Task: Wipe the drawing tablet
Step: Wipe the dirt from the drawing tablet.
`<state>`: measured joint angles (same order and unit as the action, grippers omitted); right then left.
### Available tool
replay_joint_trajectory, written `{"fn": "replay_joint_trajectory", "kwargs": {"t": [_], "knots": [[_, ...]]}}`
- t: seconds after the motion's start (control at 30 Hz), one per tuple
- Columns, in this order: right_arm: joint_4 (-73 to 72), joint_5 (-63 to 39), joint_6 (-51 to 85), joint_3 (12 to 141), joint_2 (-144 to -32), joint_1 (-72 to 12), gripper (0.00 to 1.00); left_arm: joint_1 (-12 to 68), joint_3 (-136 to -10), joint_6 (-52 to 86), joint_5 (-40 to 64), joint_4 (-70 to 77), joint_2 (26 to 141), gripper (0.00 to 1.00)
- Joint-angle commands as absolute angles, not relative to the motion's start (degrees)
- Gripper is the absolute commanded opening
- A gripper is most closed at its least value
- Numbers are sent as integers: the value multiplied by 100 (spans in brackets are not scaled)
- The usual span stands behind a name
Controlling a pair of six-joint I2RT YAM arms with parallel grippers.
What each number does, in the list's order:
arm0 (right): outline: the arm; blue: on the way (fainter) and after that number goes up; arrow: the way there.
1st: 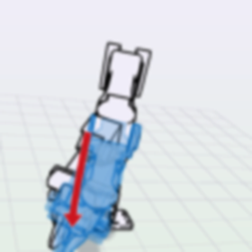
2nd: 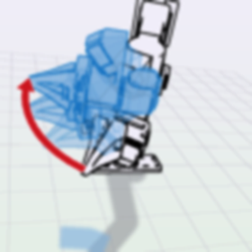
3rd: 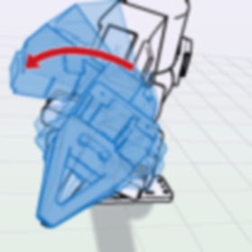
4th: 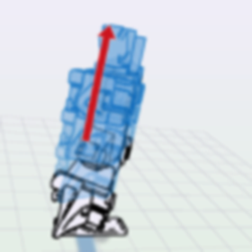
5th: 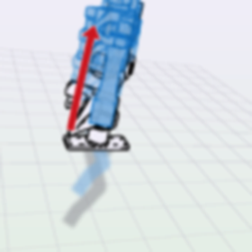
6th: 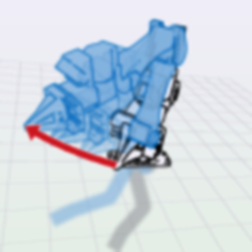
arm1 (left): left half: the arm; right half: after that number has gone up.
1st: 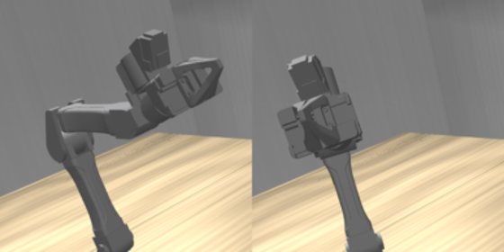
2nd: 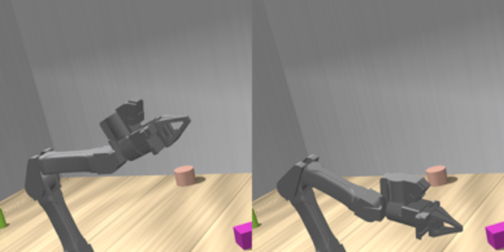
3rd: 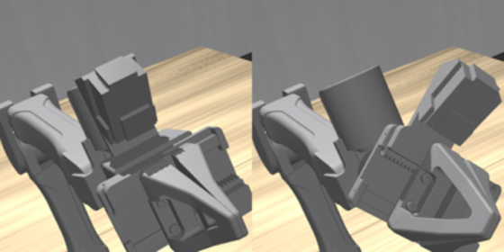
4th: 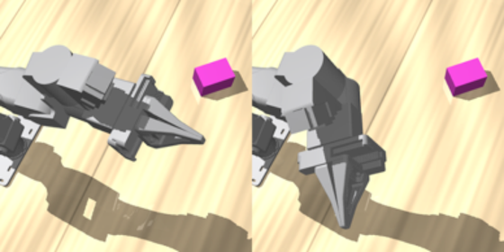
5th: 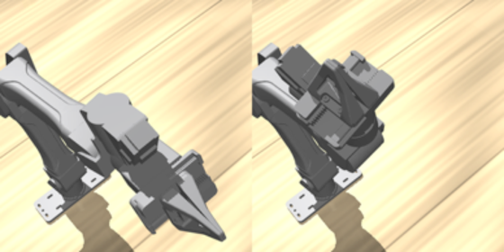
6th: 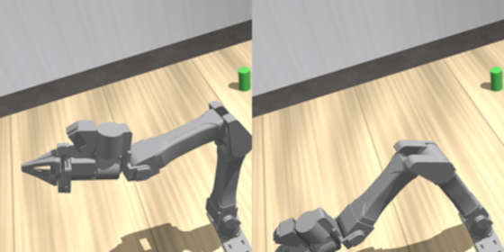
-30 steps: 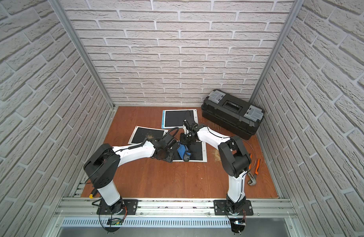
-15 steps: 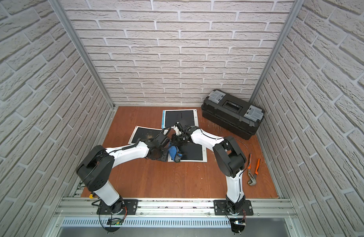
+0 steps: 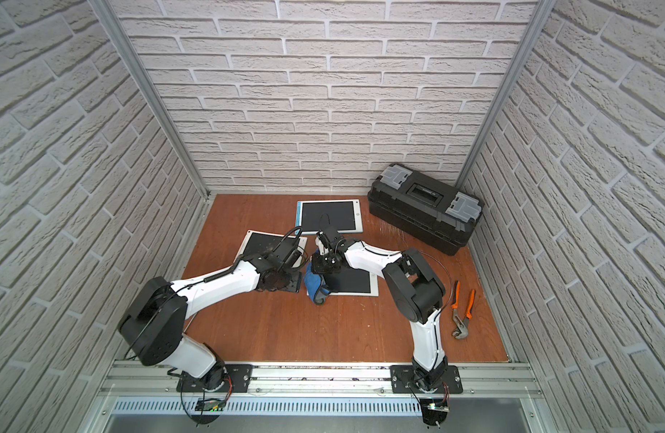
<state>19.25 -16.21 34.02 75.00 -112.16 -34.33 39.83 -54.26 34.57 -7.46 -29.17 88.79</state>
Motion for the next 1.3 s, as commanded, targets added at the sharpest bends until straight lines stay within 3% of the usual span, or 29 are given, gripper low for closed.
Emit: {"fn": "replay_joint_trajectory", "kwargs": {"t": [0.0, 0.37, 0.6, 0.9, 1.07, 1.27], "knots": [[2167, -1183, 3341, 7257, -10863, -3302, 3, 4064, -5528, 3446, -809, -3014, 8868, 65], [2460, -739, 3254, 6534, -10251, -2720, 3, 4396, -6421, 3276, -856, -3088, 9798, 66], [2035, -1203, 3270, 6361, -9709, -2696, 3, 4407, -6767, 3156, -867, -3116, 10521, 67], [1792, -1734, 3445, 7020, -10551, -2762, 3, 4394, -6755, 3199, -745, -3085, 10976, 68], [2203, -1351, 3357, 6962, -10860, -2564, 3, 4398, -6640, 3232, -837, -3171, 10968, 67], [2767, -335, 3142, 6171, -10066, -1711, 3, 4373, -6451, 3229, -765, -3095, 10913, 67]]}}
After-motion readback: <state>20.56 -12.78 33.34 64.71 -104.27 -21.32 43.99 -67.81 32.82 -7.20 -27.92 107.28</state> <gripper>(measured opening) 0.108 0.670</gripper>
